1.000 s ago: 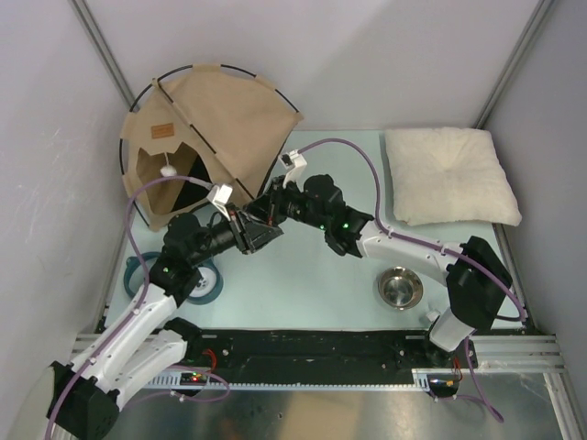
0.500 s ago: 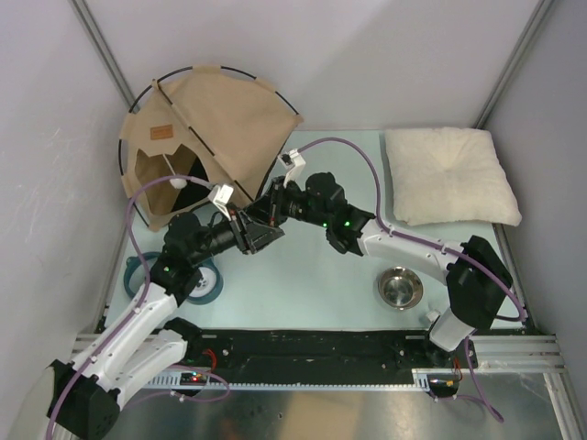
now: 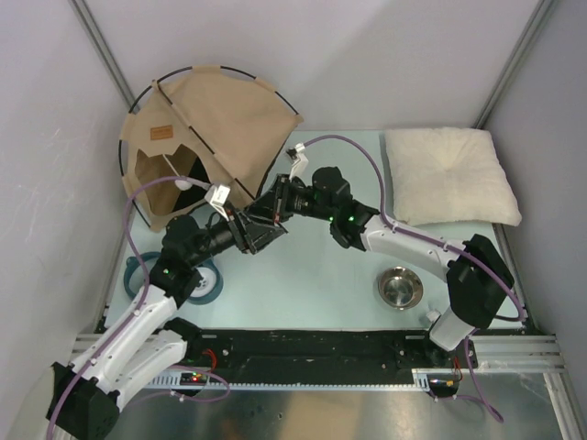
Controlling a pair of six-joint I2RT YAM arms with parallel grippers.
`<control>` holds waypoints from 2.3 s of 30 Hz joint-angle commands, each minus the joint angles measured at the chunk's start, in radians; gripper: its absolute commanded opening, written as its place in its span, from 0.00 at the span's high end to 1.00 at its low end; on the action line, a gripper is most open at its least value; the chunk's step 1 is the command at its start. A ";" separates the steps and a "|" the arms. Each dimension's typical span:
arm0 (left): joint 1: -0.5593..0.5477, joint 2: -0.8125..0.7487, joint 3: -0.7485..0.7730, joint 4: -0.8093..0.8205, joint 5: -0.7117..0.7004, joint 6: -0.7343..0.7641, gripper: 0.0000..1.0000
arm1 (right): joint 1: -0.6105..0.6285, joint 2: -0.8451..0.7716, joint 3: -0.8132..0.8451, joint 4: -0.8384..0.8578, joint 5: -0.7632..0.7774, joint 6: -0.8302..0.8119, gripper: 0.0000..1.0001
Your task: Set up the pet tent
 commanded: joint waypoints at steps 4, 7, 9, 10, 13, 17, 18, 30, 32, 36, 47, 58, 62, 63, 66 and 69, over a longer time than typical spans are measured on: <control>0.013 0.037 0.010 0.092 0.111 0.061 0.35 | 0.001 0.002 0.041 0.120 -0.201 0.145 1.00; 0.022 0.030 0.020 0.096 0.102 0.074 0.35 | 0.007 -0.004 0.043 0.130 -0.225 0.147 1.00; 0.030 0.015 0.019 0.084 0.076 0.063 0.36 | 0.012 -0.014 0.049 0.098 -0.233 0.124 1.00; 0.032 -0.001 0.008 0.074 0.042 0.062 0.37 | 0.015 -0.023 0.052 0.060 -0.221 0.105 1.00; 0.045 -0.068 -0.044 0.015 -0.055 0.076 0.33 | 0.034 -0.057 0.057 -0.059 -0.138 -0.003 1.00; 0.099 -0.154 -0.070 -0.132 -0.135 0.074 0.31 | 0.043 -0.084 0.058 -0.187 0.002 -0.121 1.00; 0.118 -0.180 -0.067 -0.161 -0.142 0.063 0.31 | 0.044 -0.087 0.059 -0.210 0.036 -0.149 1.00; 0.215 -0.354 0.055 -0.337 -0.264 0.027 0.19 | 0.058 -0.060 0.051 -0.260 0.165 -0.265 1.00; 0.215 -0.321 0.085 -0.318 -0.284 0.012 0.18 | 0.067 -0.050 0.050 -0.263 0.180 -0.284 1.00; 0.219 -0.166 0.170 -0.310 -0.302 -0.040 0.14 | 0.099 -0.042 0.050 -0.257 0.208 -0.324 1.00; 0.254 0.056 0.241 -0.280 -0.200 -0.160 0.61 | 0.157 -0.025 0.066 -0.263 0.254 -0.371 1.00; 0.255 0.064 0.266 -0.294 -0.182 -0.102 1.00 | 0.181 0.003 0.143 -0.407 0.276 -0.399 0.88; 0.255 0.060 0.265 -0.310 -0.193 -0.074 1.00 | 0.188 -0.025 0.156 -0.455 0.289 -0.427 0.49; 0.255 0.061 0.266 -0.314 -0.193 -0.065 1.00 | 0.188 -0.035 0.158 -0.464 0.291 -0.430 0.43; 0.255 0.059 0.272 -0.333 -0.203 -0.038 1.00 | 0.180 -0.059 0.182 -0.515 0.278 -0.437 0.30; 0.255 0.062 0.279 -0.348 -0.210 -0.023 1.00 | 0.170 -0.072 0.223 -0.623 0.249 -0.442 0.27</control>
